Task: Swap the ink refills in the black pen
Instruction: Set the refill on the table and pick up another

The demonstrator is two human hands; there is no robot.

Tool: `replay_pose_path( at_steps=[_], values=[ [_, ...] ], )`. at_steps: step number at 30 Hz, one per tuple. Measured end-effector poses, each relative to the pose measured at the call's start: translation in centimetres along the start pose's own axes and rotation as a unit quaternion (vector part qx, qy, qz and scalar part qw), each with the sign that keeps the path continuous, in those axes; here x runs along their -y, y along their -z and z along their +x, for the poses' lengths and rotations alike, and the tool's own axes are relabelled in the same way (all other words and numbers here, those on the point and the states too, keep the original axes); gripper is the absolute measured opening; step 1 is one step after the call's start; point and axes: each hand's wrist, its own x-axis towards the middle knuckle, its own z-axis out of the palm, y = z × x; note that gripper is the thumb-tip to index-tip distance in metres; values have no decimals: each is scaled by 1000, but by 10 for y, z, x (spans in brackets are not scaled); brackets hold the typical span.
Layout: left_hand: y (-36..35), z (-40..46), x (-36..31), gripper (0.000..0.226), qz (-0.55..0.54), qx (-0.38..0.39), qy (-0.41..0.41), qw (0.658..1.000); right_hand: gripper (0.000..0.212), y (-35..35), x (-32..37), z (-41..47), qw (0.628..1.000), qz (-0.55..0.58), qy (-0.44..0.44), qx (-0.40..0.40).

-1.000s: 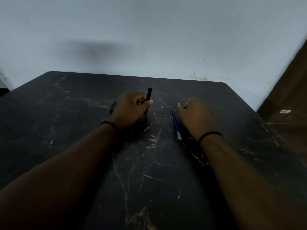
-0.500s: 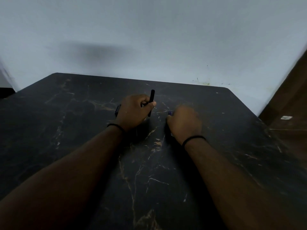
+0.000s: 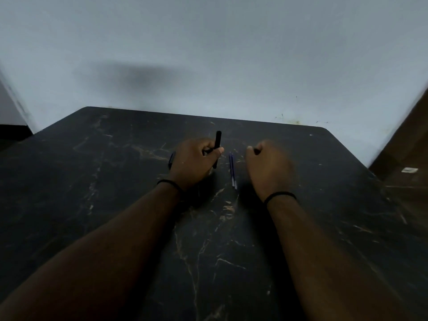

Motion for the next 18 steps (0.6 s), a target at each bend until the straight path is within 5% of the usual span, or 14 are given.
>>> replay_pose_path(
  at_steps=[9, 18],
  values=[
    [6, -7, -6, 10, 5, 9, 5, 1000, 31, 8, -37, 11, 991, -72, -93, 57],
    [7, -9, -8, 9, 27, 7, 4, 1000, 22, 2, -36, 11, 992, -77, -88, 49]
  ],
)
